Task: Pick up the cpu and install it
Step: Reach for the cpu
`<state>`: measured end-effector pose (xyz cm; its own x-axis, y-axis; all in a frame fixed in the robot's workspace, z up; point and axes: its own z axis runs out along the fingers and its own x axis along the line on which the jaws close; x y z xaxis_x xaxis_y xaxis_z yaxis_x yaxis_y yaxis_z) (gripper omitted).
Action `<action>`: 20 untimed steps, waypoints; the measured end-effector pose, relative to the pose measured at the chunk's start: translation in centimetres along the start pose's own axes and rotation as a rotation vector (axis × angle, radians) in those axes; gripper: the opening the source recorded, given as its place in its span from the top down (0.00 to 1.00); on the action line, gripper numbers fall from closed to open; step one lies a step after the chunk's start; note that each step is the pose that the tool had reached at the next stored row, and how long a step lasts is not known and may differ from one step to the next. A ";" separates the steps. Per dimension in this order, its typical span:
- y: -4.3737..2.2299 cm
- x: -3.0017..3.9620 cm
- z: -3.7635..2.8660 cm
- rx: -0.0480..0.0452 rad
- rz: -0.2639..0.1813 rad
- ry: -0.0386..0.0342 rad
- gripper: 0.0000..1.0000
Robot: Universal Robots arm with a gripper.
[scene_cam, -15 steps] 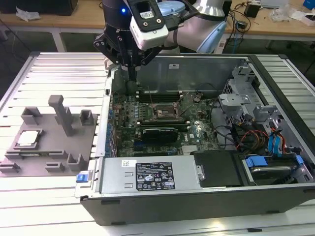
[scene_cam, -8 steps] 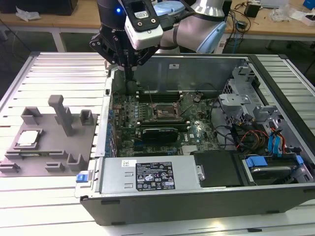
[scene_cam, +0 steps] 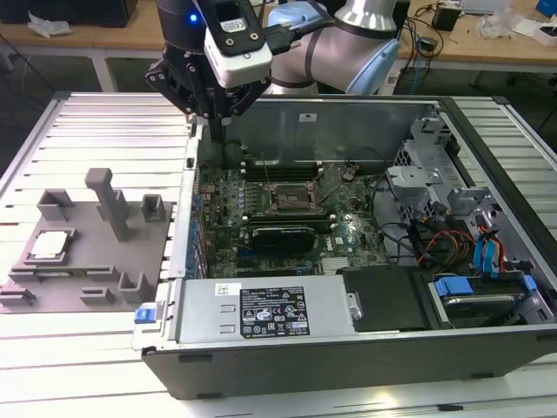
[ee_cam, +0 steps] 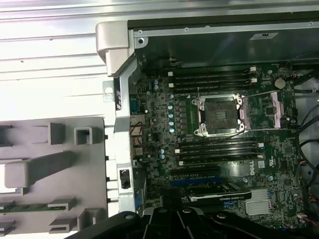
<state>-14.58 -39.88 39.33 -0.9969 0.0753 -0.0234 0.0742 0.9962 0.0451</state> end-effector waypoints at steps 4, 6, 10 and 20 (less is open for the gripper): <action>-0.04 0.47 -0.02 0.0001 0.000 0.0001 0.89; -0.05 0.74 -0.02 0.0001 0.000 0.0001 0.89; -0.09 1.28 -0.04 0.0000 0.000 0.0001 0.89; -0.23 3.12 -0.08 0.0000 0.000 0.0000 0.89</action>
<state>-17.71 -39.88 39.33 -0.9969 0.0754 -0.0233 0.0743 0.9962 0.0451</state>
